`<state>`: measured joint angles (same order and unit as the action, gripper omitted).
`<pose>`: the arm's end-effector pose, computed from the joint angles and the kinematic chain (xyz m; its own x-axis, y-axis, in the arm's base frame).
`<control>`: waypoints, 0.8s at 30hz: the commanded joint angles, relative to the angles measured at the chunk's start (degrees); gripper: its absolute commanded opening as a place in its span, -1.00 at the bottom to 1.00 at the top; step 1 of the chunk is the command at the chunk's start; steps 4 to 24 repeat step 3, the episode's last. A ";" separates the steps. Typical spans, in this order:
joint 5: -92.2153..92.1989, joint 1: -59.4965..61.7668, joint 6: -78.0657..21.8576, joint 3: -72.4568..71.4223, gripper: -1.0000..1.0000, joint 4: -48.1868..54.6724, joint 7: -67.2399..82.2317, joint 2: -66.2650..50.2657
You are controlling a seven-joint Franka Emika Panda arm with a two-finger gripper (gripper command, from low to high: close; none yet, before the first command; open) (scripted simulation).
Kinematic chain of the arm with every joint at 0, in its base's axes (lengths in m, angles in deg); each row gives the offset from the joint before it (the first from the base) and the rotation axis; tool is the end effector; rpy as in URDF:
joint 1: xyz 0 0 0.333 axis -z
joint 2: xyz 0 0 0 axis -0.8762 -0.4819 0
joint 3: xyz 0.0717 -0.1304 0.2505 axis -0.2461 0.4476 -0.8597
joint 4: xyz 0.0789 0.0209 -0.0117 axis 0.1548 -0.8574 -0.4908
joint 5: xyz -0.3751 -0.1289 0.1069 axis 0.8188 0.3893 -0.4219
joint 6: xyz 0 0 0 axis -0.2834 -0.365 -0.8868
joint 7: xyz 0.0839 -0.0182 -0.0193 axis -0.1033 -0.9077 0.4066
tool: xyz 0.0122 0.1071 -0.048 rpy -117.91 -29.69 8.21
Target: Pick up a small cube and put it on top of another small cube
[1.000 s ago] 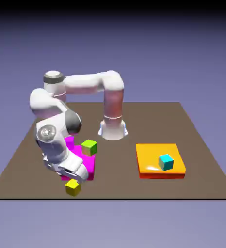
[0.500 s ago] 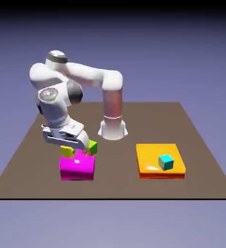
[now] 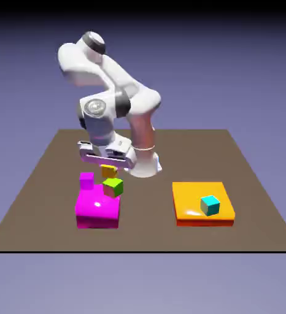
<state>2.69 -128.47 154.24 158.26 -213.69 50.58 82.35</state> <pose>0.4015 -0.0970 0.2396 -0.4372 0.8684 0.2340 0.8408 0.4870 -0.2365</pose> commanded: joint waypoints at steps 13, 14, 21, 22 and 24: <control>-1.73 0.36 -1.90 -2.07 1.00 1.46 0.50 -0.15; -1.73 0.36 -1.90 -2.07 1.00 1.46 0.50 -0.15; -1.73 0.36 -1.90 -2.07 1.00 1.46 0.50 -0.15; -1.73 0.36 -1.90 -2.07 1.00 1.46 0.50 -0.15; -1.73 0.36 -1.90 -2.07 1.00 1.46 0.50 -0.15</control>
